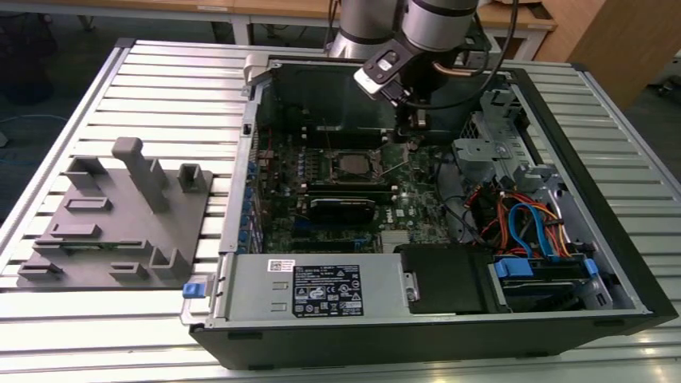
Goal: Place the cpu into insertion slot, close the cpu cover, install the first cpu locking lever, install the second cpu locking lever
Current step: 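Close the cpu cover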
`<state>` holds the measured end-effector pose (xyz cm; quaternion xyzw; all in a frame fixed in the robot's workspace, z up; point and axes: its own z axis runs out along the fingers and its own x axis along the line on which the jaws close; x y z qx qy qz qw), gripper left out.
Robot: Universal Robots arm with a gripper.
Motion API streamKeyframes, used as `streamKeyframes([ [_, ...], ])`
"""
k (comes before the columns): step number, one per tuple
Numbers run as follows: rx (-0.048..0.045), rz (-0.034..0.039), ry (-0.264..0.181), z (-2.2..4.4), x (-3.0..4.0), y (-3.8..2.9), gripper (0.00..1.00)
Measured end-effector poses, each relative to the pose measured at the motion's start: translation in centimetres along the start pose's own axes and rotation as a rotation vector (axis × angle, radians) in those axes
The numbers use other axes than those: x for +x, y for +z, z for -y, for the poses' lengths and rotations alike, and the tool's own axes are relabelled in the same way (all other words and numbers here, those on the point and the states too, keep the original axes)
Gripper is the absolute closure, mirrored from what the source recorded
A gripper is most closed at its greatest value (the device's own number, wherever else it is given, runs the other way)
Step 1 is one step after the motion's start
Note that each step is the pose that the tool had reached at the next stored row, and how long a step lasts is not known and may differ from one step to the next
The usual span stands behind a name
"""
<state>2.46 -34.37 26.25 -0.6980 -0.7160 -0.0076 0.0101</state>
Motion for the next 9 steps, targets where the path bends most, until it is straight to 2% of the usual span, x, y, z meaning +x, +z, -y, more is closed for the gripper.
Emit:
streamKeyframes([
  [9,0.0026,0.0,-0.003,-1.82,0.12,0.16,0.9],
])
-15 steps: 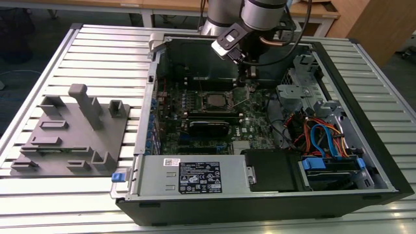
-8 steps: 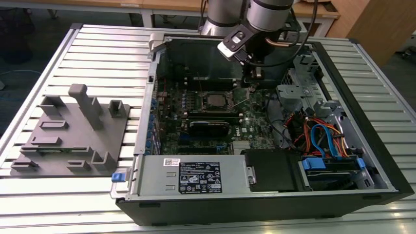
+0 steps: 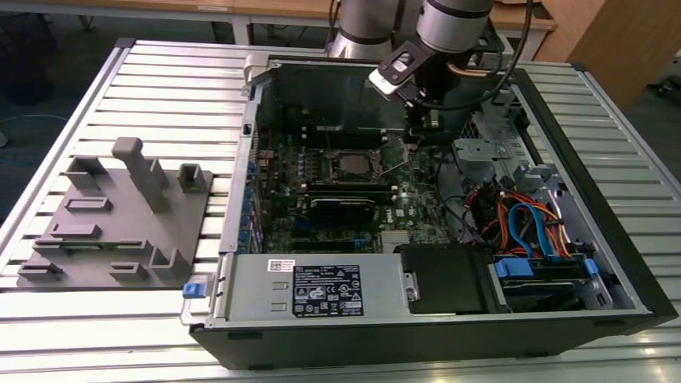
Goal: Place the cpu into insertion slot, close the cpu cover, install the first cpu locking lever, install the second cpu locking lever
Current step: 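Close the cpu cover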
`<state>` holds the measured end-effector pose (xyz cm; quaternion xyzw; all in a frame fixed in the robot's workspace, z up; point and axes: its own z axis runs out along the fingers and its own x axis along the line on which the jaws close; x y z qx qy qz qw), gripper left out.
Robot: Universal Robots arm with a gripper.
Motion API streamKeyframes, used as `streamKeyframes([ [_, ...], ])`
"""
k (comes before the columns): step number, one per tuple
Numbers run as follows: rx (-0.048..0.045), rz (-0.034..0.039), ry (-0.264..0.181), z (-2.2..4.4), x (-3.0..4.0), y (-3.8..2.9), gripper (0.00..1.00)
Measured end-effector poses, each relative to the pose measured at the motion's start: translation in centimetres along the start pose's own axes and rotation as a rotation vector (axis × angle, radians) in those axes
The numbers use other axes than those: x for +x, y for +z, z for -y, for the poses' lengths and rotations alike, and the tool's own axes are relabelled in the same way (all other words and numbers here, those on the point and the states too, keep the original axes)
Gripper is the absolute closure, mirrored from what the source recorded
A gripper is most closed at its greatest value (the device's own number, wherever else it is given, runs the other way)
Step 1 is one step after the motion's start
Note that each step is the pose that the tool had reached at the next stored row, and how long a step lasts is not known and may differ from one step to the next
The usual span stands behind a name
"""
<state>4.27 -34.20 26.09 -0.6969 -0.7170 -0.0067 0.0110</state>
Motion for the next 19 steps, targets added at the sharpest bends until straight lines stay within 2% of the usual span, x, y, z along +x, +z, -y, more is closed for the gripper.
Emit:
streamKeyframes([
  [12,0.0014,-0.0001,-0.006,-1.62,0.38,0.52,0.9],
  [19,0.0021,-0.0002,-0.01,-1.87,0.79,1.44,0.9],
])
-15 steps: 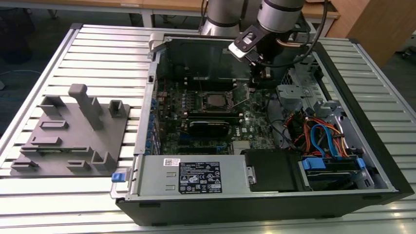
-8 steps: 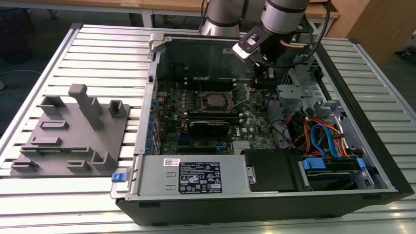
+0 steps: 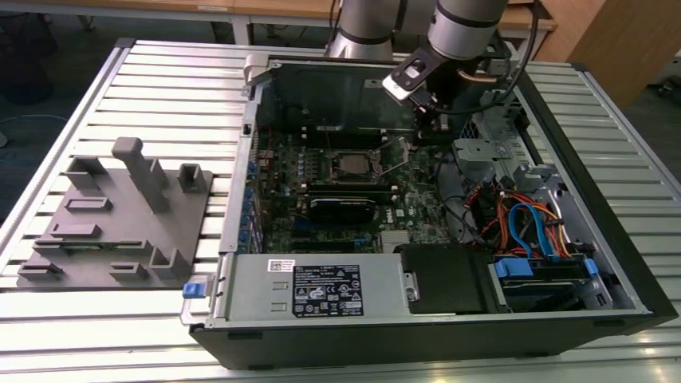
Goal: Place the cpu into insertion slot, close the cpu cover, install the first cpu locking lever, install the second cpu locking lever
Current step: 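Close the cpu cover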
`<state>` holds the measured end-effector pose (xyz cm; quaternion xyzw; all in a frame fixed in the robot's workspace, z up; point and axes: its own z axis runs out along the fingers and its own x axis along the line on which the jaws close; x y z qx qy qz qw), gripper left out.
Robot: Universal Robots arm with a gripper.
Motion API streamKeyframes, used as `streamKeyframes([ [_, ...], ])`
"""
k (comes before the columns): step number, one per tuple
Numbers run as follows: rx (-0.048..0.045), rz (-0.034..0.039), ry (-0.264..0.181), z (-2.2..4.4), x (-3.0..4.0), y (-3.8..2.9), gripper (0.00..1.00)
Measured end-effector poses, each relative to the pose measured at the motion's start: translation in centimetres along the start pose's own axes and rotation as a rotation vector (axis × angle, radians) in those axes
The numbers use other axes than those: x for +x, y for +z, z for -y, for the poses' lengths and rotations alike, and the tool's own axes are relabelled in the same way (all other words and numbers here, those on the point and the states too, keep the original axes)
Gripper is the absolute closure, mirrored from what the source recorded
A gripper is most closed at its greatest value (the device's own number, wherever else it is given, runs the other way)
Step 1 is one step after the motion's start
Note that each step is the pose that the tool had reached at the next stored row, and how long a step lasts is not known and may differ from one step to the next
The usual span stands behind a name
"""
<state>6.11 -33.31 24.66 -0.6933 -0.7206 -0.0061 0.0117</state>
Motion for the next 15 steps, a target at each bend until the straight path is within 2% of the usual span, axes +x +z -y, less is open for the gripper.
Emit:
streamKeyframes([
  [3,0.0024,-0.0003,-0.001,0.0,0.03,0.32,0.9],
  [4,0.0051,-0.0001,0.0,0.0,0.02,0.34,0.9],
  [6,0.0163,-0.0005,0.0,0.0,0.02,0.34,0.9],
  [8,0.0217,-0.0009,0.0,0.0,0.02,0.39,0.9],
  [15,0.0222,-0.0008,0.0,0.0,-0.02,0.75,0.9],
])
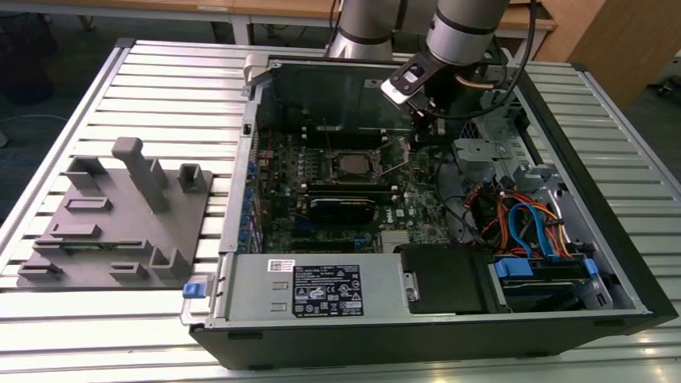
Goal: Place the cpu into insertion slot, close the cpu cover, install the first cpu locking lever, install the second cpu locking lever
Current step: 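Close the cpu cover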
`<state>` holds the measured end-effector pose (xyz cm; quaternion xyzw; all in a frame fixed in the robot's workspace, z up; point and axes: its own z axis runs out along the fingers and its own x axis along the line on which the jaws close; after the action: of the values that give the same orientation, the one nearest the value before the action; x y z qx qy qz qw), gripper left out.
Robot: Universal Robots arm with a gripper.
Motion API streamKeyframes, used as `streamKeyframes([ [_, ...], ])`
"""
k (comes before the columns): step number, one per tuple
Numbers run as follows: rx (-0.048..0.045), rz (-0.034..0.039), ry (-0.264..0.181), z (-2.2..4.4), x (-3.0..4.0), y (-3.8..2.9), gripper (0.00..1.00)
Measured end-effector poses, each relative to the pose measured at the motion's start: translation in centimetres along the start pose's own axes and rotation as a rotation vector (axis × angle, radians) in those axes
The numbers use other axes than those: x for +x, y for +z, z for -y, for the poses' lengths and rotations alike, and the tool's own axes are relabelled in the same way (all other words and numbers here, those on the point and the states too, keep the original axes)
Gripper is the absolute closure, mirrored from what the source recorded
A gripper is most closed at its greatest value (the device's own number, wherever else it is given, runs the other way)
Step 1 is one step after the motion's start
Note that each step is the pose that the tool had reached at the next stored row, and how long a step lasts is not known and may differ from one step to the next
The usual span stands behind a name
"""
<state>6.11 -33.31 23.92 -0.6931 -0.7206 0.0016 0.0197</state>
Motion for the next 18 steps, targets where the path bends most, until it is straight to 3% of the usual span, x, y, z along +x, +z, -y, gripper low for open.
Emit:
streamKeyframes([
  [6,0.0,-0.0001,0.0,0.05,0.0,0.04,0.9],
  [18,0.0004,0.0,0.0,0.79,0.03,0.01,0.9],
])
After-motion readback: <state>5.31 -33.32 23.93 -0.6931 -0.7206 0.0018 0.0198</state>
